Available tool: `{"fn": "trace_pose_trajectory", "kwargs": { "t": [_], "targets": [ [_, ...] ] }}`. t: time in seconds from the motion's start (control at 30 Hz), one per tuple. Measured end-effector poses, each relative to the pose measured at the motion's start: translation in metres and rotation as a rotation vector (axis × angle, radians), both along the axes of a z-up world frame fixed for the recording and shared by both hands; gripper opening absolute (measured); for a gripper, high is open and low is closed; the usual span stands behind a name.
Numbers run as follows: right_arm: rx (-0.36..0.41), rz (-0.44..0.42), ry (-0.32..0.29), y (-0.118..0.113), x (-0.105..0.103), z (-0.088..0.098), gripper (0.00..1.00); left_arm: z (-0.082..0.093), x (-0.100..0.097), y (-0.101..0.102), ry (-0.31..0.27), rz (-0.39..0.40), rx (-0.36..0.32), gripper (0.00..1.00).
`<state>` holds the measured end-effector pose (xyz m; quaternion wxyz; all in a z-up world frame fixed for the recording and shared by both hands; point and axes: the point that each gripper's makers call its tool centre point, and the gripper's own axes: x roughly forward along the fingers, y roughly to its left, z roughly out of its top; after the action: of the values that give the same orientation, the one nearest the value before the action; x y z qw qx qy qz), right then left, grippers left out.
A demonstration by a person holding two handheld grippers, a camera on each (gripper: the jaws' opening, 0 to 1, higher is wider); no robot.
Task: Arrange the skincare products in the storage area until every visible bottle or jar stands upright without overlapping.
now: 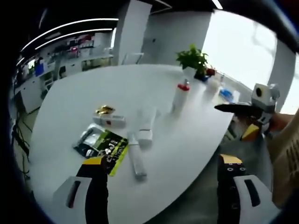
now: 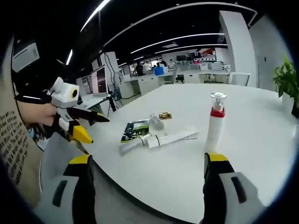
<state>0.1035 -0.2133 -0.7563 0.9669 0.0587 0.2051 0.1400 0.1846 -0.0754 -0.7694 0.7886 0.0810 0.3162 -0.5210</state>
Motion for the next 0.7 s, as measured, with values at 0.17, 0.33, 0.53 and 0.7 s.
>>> {"fn": "trace_pose_trajectory", "kwargs": {
  "t": [0.17,0.33,0.53,0.7],
  "targets": [
    [0.002,-0.008,0.000,-0.002,0.000,0.000,0.98,0.000,0.004,-0.008,0.004,-0.023,0.009,0.96],
    [0.007,-0.020,0.001,-0.004,0.001,0.000,0.97,-0.004,0.011,-0.012,0.011,-0.044,0.038,0.95],
    [-0.004,-0.019,0.004,-0.005,0.001,-0.003,0.97,-0.007,0.014,-0.019,0.013,-0.073,0.058,0.95],
    [-0.015,-0.020,0.007,-0.006,0.001,-0.004,0.97,-0.009,0.019,-0.027,0.013,-0.097,0.075,0.95]
  ]
}}
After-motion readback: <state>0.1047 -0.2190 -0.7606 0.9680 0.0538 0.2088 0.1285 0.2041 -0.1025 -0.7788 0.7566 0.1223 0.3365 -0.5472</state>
